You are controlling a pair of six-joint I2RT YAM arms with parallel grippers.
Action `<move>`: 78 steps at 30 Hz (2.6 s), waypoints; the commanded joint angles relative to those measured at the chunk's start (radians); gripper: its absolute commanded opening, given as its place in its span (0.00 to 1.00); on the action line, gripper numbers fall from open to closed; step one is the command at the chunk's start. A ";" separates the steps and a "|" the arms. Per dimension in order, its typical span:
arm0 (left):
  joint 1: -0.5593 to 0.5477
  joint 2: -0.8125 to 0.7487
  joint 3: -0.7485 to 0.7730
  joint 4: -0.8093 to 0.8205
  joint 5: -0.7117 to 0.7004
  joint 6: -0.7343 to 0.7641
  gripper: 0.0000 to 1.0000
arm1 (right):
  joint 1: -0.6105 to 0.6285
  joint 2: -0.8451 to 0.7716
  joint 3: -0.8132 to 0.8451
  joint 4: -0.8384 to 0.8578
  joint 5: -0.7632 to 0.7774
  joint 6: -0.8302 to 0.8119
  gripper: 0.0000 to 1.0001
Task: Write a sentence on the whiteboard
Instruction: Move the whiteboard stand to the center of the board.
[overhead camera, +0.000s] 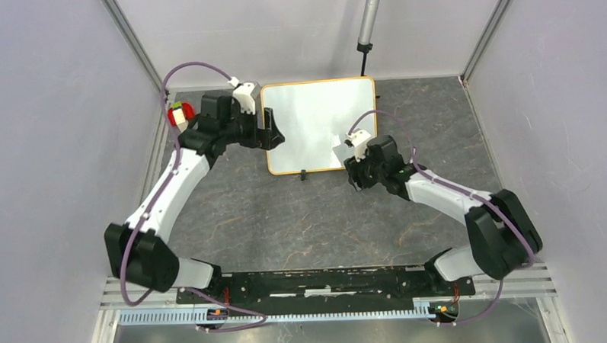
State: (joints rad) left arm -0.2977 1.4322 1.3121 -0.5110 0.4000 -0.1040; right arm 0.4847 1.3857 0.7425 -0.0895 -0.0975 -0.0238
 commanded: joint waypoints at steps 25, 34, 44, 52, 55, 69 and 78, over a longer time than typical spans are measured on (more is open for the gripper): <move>-0.004 -0.174 -0.080 0.134 -0.147 -0.122 0.98 | 0.049 0.316 0.199 0.116 0.239 0.146 0.51; -0.004 -0.173 -0.083 0.135 -0.144 -0.110 0.99 | 0.026 0.302 0.199 0.051 0.205 0.127 0.14; -0.004 -0.168 -0.090 0.125 -0.133 -0.088 1.00 | -0.009 0.113 0.056 -0.085 0.102 0.073 0.00; -0.005 -0.160 -0.076 0.121 -0.110 -0.095 1.00 | -0.009 -0.007 -0.056 -0.235 -0.073 0.106 0.00; -0.004 -0.164 -0.071 0.112 -0.109 -0.094 1.00 | -0.009 -0.073 -0.101 -0.274 -0.093 0.089 0.00; -0.004 -0.199 -0.023 0.034 -0.130 -0.086 1.00 | -0.008 -0.347 -0.242 -0.439 -0.138 0.114 0.00; -0.004 -0.208 -0.014 0.037 -0.129 -0.105 1.00 | 0.001 -0.361 -0.293 -0.416 -0.263 0.172 0.00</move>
State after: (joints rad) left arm -0.3069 1.2583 1.2522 -0.4831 0.2699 -0.1875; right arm 0.4751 1.0370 0.4812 -0.4942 -0.2317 0.1120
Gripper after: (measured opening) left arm 0.994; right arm 0.088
